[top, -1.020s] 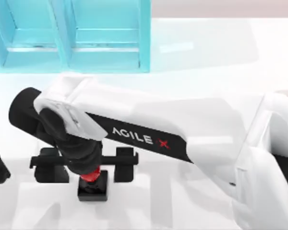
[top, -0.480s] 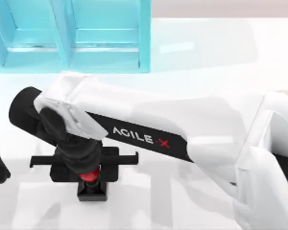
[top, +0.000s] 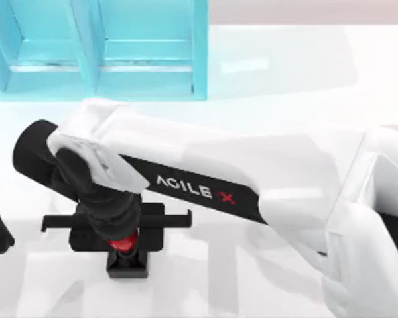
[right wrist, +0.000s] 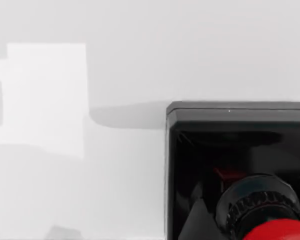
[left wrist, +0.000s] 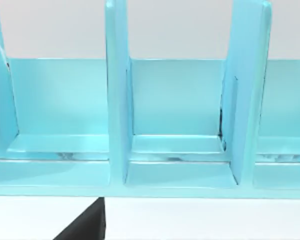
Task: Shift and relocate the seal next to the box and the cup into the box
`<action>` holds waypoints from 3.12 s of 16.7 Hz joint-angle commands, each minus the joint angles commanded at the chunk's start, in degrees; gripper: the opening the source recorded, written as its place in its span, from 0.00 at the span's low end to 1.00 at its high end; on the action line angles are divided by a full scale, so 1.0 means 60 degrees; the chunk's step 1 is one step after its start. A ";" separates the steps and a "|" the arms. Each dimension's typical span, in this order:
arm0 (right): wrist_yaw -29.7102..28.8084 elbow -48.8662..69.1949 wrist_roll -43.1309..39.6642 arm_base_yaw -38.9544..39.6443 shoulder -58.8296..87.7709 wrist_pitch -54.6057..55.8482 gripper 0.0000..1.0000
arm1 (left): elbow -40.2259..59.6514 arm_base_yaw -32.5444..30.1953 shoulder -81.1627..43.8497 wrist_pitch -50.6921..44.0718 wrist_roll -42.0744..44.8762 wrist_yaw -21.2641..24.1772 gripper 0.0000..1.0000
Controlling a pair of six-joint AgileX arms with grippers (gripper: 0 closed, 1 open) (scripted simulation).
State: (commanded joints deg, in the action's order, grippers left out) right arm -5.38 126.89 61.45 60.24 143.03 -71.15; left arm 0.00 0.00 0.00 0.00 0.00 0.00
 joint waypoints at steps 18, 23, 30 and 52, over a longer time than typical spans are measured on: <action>0.0103 -0.3144 -0.1148 -0.1079 -0.4122 -0.0894 0.00 | 0.0000 0.0000 0.0000 0.0000 0.0000 0.0000 1.00; 0.0144 -0.3698 -0.1613 -0.1482 -0.4685 -0.0845 0.00 | 0.0000 0.0000 0.0000 0.0000 0.0000 0.0000 1.00; 0.0409 -0.7394 -0.4290 -0.4139 -0.8531 -0.0777 0.00 | 0.0000 0.0000 0.0000 0.0000 0.0000 0.0000 1.00; 0.0650 -1.2533 -0.6991 -0.6783 -1.2114 0.0923 0.00 | 0.0000 0.0000 0.0000 0.0000 0.0000 0.0000 1.00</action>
State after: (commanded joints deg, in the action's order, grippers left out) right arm -1.48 51.69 19.50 19.54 70.35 -65.61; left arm 0.00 0.00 0.00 0.00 0.00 0.00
